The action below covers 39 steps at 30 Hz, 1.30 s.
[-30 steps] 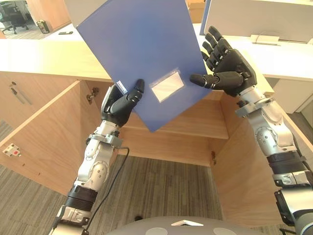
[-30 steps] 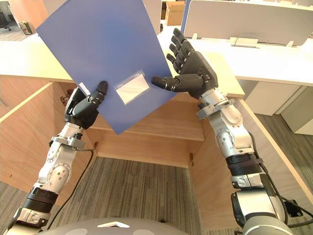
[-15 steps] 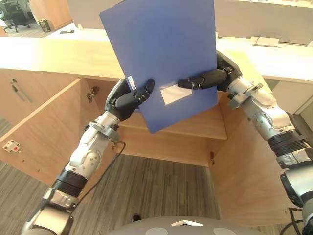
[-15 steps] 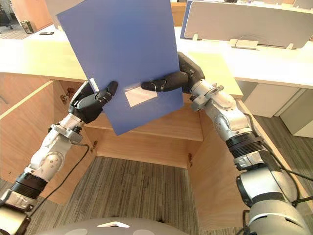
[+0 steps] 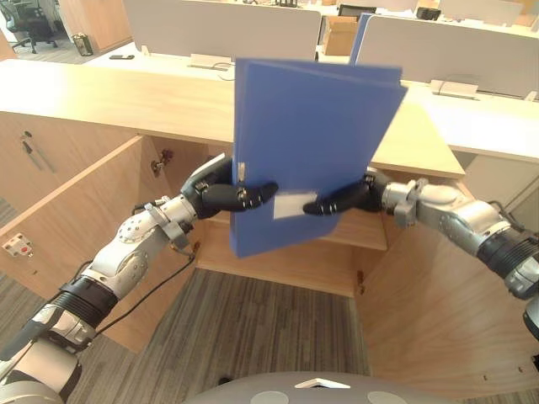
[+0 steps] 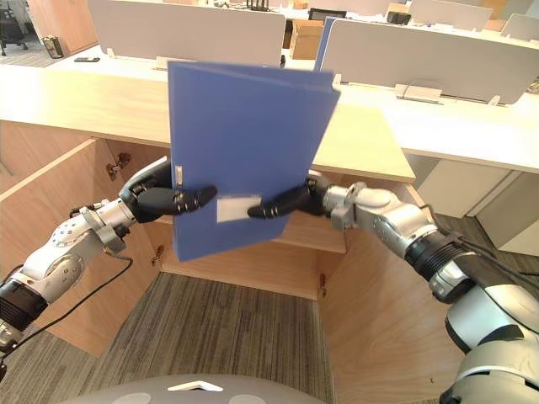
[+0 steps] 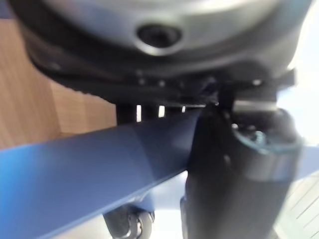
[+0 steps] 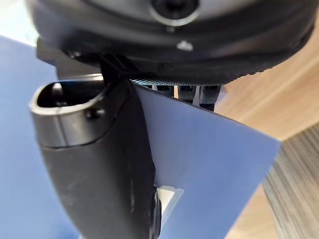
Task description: Walk over to the cabinet, pick up the folder, carry it to the office cabinet, place the folder inside the office cabinet, then close the office cabinet door
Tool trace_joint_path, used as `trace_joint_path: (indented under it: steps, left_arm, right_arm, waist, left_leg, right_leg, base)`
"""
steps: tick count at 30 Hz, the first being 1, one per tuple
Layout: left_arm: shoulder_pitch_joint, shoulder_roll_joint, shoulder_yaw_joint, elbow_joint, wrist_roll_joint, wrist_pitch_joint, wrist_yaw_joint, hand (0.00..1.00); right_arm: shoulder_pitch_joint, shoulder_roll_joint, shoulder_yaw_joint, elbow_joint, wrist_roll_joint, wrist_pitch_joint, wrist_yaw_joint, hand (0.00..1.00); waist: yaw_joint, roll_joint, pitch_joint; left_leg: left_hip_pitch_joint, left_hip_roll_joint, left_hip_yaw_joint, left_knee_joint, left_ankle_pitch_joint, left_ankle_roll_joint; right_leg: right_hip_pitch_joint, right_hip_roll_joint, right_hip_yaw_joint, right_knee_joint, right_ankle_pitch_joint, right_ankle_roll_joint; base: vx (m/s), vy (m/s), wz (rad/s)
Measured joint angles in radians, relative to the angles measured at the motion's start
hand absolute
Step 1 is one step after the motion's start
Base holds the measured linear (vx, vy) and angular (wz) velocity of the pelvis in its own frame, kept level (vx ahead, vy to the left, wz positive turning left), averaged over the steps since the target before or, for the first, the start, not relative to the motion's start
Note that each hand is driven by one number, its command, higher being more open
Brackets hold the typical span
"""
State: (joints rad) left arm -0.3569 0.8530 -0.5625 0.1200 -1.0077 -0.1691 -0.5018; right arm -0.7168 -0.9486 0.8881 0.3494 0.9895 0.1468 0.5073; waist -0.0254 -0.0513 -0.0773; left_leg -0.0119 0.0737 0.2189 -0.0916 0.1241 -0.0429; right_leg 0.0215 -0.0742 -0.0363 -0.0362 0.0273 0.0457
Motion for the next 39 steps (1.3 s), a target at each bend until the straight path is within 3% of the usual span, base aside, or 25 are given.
trace_joint_path:
  steps: [2, 6, 10, 12, 16, 18, 20, 21, 23, 24, 27, 29, 33, 35, 39]
  left_arm:
    - [0.018, 0.066, -0.062, -0.013, -0.007, 0.012, -0.036, 1.0]
    - [0.208, 0.146, -0.164, -0.056, -0.037, 0.053, -0.133, 1.0]
    - [0.328, 0.114, -0.244, -0.098, 0.134, 0.059, -0.203, 1.0]
    - [0.357, 0.083, -0.257, -0.07, 0.329, 0.046, -0.201, 1.0]
    - [0.389, -0.024, -0.231, 0.166, 0.623, 0.029, -0.197, 1.0]
    - [0.429, -0.102, -0.155, 0.31, 0.766, 0.039, -0.171, 1.0]
    - [0.471, -0.199, -0.015, 0.448, 0.856, 0.04, -0.156, 1.0]
    - [0.485, -0.292, 0.114, 0.538, 0.921, 0.017, -0.126, 1.0]
    - [0.471, -0.386, 0.245, 0.666, 1.015, 0.019, -0.022, 1.0]
    - [0.455, -0.435, 0.351, 0.763, 1.072, 0.026, 0.059, 1.0]
    - [0.434, -0.469, 0.529, 0.894, 1.098, 0.062, 0.21, 1.0]
    - [0.436, -0.49, 0.584, 0.934, 1.096, 0.084, 0.273, 1.0]
    - [0.45, -0.551, 0.612, 0.95, 1.096, 0.09, 0.325, 1.0]
    - [0.46, -0.56, 0.612, 0.95, 1.094, 0.09, 0.326, 1.0]
    - [0.475, -0.598, 0.608, 0.94, 1.089, 0.089, 0.323, 1.0]
  right_arm:
    - [0.099, -0.069, -0.01, -0.125, -0.003, 0.003, 0.005, 0.0]
    - [0.222, -0.15, -0.024, -0.312, -0.057, 0.003, 0.009, 0.0]
    - [0.232, -0.144, -0.025, -0.334, -0.128, 0.003, 0.064, 0.0]
    - [0.236, -0.128, -0.027, -0.371, -0.168, 0.003, 0.071, 0.0]
    - [0.284, -0.002, -0.091, -0.39, -0.179, -0.01, 0.088, 0.0]
    - [0.337, 0.074, -0.128, -0.396, -0.194, -0.038, 0.112, 0.0]
    - [0.4, 0.146, -0.164, -0.384, -0.243, -0.065, 0.126, 0.0]
    - [0.437, 0.2, -0.205, -0.324, -0.294, -0.075, 0.134, 0.0]
    - [0.438, 0.263, -0.245, -0.222, -0.397, -0.087, 0.113, 0.0]
    - [0.438, 0.302, -0.278, -0.139, -0.492, -0.095, 0.076, 0.0]
    - [0.417, 0.334, -0.353, 0.076, -0.66, -0.106, -0.011, 0.0]
    - [0.378, 0.342, -0.389, 0.232, -0.756, -0.114, -0.061, 0.0]
    - [0.239, 0.4, -0.536, 0.577, -0.89, -0.108, -0.208, 0.0]
    - [0.2, 0.425, -0.56, 0.634, -0.933, -0.106, -0.247, 0.0]
    - [0.147, 0.471, -0.594, 0.686, -1.236, -0.109, -0.29, 0.0]
  waist:
    - [0.014, 0.0, 0.0]
    - [-0.004, 0.001, -0.008]
    - [0.009, -0.006, -0.013]
    - [0.019, -0.005, -0.014]
    - [0.018, -0.003, -0.012]
    - [0.018, -0.006, -0.011]
    - [0.022, -0.012, -0.006]
    - [0.026, -0.006, 0.006]
    - [0.025, -0.014, 0.011]
    - [0.026, -0.007, 0.021]
    - [0.036, -0.002, 0.053]
    - [0.045, 0.013, 0.07]
    - [0.052, 0.078, 0.145]
    - [0.053, 0.078, 0.163]
    - [0.053, 0.072, 0.168]
  left_leg:
    - [0.003, 0.004, 0.005, 0.0, -0.005, -0.007]
    - [0.021, 0.007, 0.015, 0.0, -0.019, -0.026]
    - [0.018, 0.009, 0.022, -0.001, -0.02, -0.027]
    - [0.019, 0.015, 0.023, -0.001, -0.021, -0.027]
    - [0.019, 0.017, 0.024, -0.001, -0.022, -0.024]
    - [0.018, 0.017, 0.023, -0.001, -0.021, -0.02]
    - [0.016, 0.015, 0.018, -0.001, -0.02, -0.017]
    - [0.011, 0.003, 0.015, -0.001, -0.023, -0.018]
    - [0.01, 0.001, 0.01, -0.001, -0.025, -0.016]
    - [0.003, -0.002, 0.008, -0.001, -0.026, -0.017]
    - [0.002, -0.01, 0.004, 0.0, -0.029, -0.011]
    - [0.003, -0.022, 0.008, 0.0, -0.031, -0.001]
    - [0.007, -0.048, 0.021, 0.004, -0.03, 0.021]
    - [0.017, -0.048, 0.024, 0.004, -0.032, 0.023]
    - [0.032, -0.052, 0.021, 0.003, -0.039, 0.026]
  right_leg:
    - [-0.007, 0.005, 0.002, 0.017, -0.005, -0.004]
    - [-0.013, 0.008, 0.001, 0.061, -0.046, -0.002]
    - [-0.031, 0.009, 0.002, 0.071, -0.063, 0.001]
    - [-0.028, 0.008, 0.001, 0.068, -0.058, 0.009]
    - [-0.02, 0.008, -0.005, 0.049, -0.055, 0.013]
    - [-0.02, 0.008, -0.005, 0.047, -0.053, 0.016]
    - [-0.018, 0.006, -0.004, 0.042, -0.052, 0.016]
    - [-0.016, 0.003, -0.005, 0.035, -0.052, 0.016]
    - [-0.014, 0.001, -0.006, 0.033, -0.05, 0.019]
    - [-0.019, 0.0, -0.006, 0.032, -0.051, 0.017]
    - [-0.02, -0.004, -0.004, 0.031, -0.042, 0.023]
    - [-0.02, -0.013, 0.001, 0.03, -0.037, 0.029]
    - [-0.021, -0.037, 0.016, 0.035, -0.026, 0.045]
    - [-0.015, -0.037, 0.017, 0.036, -0.024, 0.048]
    - [-0.004, -0.04, 0.011, 0.034, -0.023, 0.05]
  base:
    - [0.04, -0.015, -0.08]
    - [0.02, -0.01, -0.02]
    - [-0.01, -0.001, -0.02]
    - [0.0, 0.0, 0.0]
    - [0.0, 0.0, 0.0]
    - [0.02, -0.001, 0.0]
    - [0.04, 0.003, 0.05]
    - [0.04, 0.03, 0.11]
    - [0.02, 0.035, 0.08]
    - [0.0, 0.0, 0.0]
    - [0.0, 0.0, 0.0]
    - [0.04, 0.044, -0.06]
    - [0.03, 0.08, -0.08]
    - [0.03, 0.038, -0.08]
    - [-0.01, 0.013, 0.01]
